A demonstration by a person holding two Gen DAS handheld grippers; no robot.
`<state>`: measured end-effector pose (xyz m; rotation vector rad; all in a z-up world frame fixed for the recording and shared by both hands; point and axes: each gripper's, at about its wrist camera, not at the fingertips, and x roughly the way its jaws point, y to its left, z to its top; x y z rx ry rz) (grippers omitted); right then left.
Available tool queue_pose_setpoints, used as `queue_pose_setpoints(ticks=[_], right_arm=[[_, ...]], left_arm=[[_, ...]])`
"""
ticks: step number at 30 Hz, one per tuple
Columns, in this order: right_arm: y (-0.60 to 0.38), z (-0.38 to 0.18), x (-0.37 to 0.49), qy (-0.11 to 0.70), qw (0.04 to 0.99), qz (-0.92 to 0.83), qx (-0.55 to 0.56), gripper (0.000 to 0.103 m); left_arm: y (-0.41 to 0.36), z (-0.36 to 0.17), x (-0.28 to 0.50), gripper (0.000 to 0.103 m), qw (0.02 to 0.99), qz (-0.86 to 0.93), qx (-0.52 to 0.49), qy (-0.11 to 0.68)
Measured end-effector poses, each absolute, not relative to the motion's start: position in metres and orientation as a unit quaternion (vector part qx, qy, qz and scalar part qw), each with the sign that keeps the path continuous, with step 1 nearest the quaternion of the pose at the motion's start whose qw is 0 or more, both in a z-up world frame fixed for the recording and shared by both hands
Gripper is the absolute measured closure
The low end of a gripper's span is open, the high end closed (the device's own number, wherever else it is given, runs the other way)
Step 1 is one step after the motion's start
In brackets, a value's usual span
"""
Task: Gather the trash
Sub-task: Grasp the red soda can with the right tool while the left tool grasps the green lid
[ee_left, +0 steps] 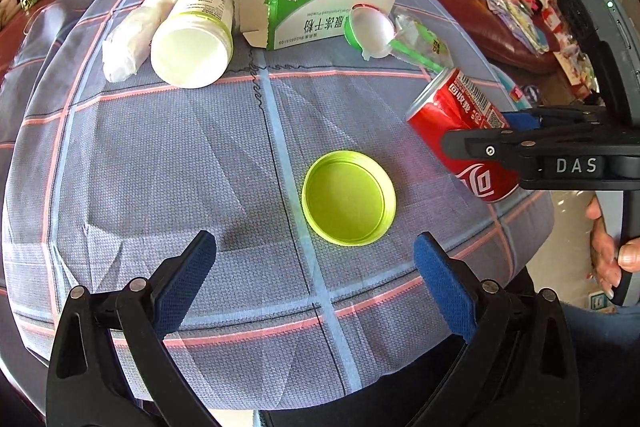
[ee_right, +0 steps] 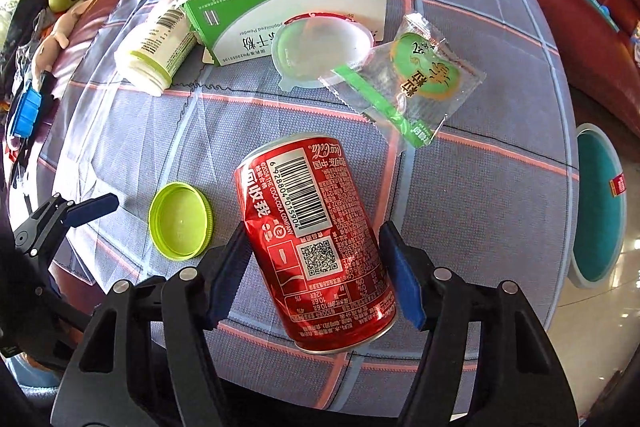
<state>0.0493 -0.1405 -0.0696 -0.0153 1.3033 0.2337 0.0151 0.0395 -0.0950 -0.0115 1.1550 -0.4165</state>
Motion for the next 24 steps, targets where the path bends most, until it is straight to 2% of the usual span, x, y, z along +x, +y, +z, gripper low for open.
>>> queue_pose_setpoints(ticks=[14,22,24], right_arm=[[-0.185,-0.057,0.033,0.589,0.803,0.075,0.047,0.041],[-0.196,-0.059,0.026,0.585,0.805,0.073,0.067,0.041],[-0.198,-0.059,0.025,0.584,0.806,0.073,0.069,0.041]], left_arm=[[0.002,-0.103,0.020,0.005,0.822,-0.193,0.059,0.532],[-0.006,-0.101,0.023,0.019,0.829,-0.180,0.081,0.523],[-0.007,-0.101,0.021,0.026,0.831,-0.178,0.090,0.519]])
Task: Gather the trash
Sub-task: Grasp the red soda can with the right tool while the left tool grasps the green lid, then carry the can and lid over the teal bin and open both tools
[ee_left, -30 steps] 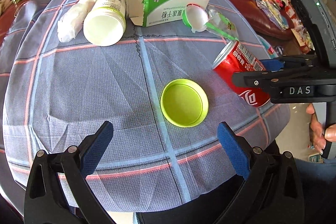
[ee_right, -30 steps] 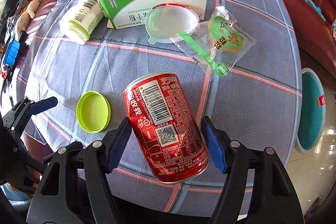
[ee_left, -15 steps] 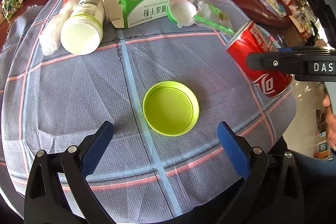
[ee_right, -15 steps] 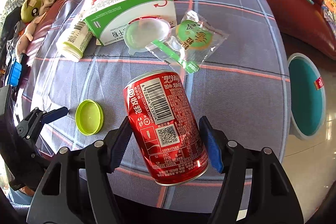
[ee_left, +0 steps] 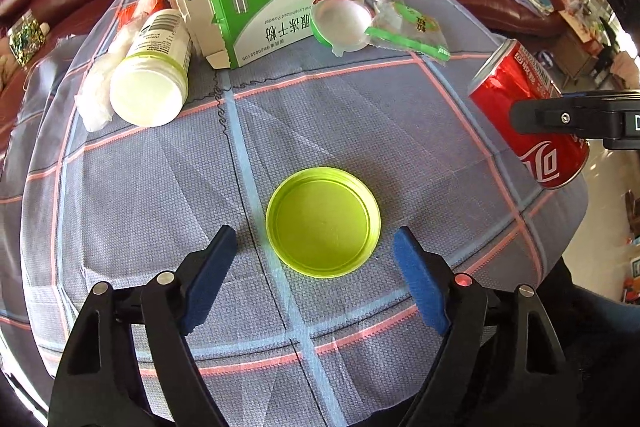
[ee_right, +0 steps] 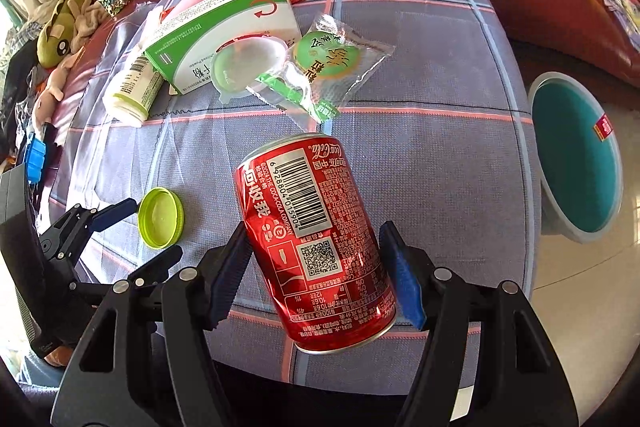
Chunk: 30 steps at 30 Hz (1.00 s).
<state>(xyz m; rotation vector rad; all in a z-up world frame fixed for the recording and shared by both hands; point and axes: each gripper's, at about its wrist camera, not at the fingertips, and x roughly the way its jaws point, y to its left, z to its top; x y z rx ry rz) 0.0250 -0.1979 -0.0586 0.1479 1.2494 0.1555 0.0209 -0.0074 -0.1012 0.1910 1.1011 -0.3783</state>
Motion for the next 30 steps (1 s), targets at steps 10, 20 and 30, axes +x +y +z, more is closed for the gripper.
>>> queue_pose_setpoints(ticks=[10,20,30], right_arm=[[-0.208,-0.056,0.022,0.575,0.811,0.069,0.085,0.041],[-0.241,-0.046,0.023,0.559,0.814,0.072,0.140,0.041],[-0.274,-0.033,0.024,0.537,0.822,0.073,0.173,0.041]], left_arm=[[-0.013,-0.093,0.016,0.047,0.841,-0.180,0.099,0.500],[-0.015,-0.058,0.030,0.047,0.845,-0.198,0.039,0.495],[-0.060,-0.028,0.043,0.047,0.846,-0.231,0.060,0.476]])
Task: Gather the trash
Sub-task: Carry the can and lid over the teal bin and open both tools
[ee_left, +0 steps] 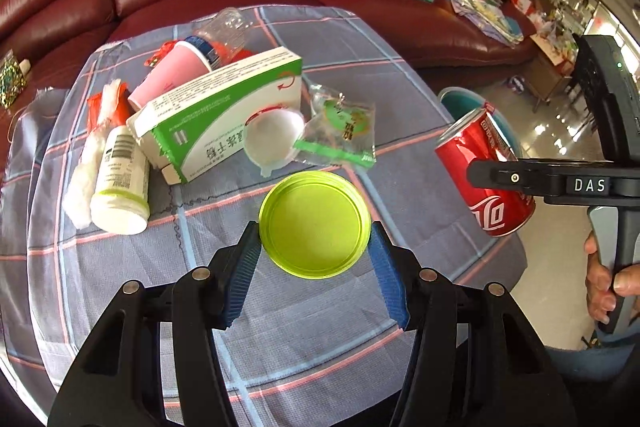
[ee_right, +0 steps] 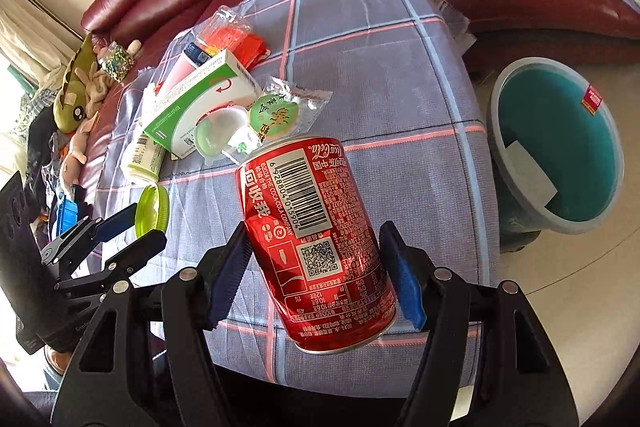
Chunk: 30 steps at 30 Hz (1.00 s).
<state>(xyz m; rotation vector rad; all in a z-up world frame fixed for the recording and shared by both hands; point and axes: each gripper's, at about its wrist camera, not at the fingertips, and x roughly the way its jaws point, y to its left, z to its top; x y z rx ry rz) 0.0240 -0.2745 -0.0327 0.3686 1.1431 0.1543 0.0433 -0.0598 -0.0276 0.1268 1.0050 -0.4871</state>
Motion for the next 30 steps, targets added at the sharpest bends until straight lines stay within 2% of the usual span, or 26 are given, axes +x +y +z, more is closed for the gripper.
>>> queue_pose_setpoints(ticks=[16,30], right_arm=[[-0.413,-0.005,0.021,0.477,0.850,-0.026,0.222,0.041],[-0.522,-0.052,0.028,0.501,0.819,-0.106,0.256,0.040]], left_arm=[[-0.193,-0.007,0.078,0.047,0.821,-0.319,0.122,0.457],[-0.326,-0.030,0.109,0.047,0.783,-0.391,0.138,0.463]])
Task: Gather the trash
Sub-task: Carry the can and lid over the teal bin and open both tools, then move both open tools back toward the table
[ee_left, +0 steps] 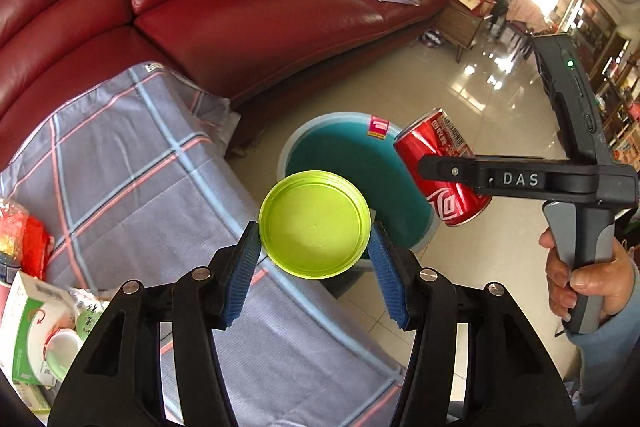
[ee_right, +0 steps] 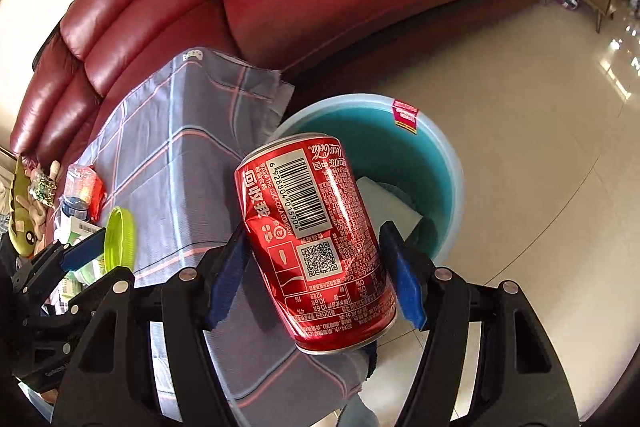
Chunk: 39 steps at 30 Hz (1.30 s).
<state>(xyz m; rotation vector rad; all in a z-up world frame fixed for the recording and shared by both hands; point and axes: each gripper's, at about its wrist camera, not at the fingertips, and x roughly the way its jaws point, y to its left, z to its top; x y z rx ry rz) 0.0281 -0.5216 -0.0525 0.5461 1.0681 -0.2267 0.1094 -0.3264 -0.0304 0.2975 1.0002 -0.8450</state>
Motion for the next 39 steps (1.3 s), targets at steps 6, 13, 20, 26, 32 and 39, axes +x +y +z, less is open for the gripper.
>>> queue_pose_setpoints(ticks=[6,13,20,26,32,39], right_arm=[[-0.535,-0.082,0.038,0.528,0.798,-0.117,0.266,0.039],[-0.542,-0.091,0.044,0.536,0.789,-0.119,0.278,0.028],[-0.550,-0.087,0.040,0.535,0.786,-0.133,0.280,0.019],[-0.554,-0.079,0.036,0.531,0.788,-0.145,0.277,0.013],[-0.557,-0.075,0.035,0.528,0.787,-0.153,0.279,0.013],[-0.552,-0.072,0.036,0.531,0.785,-0.150,0.282,0.010]], left_arm=[[-0.357,-0.050,0.120,0.047,0.768,-0.398,0.141,0.481],[-0.373,-0.068,0.129,0.047,0.757,-0.398,0.142,0.498],[-0.382,-0.074,0.132,0.047,0.752,-0.401,0.145,0.504],[-0.399,-0.088,0.130,0.046,0.739,-0.408,0.155,0.513],[-0.408,-0.093,0.130,0.023,0.740,-0.400,0.156,0.518],[-0.390,-0.085,0.133,0.006,0.753,-0.381,0.140,0.518]])
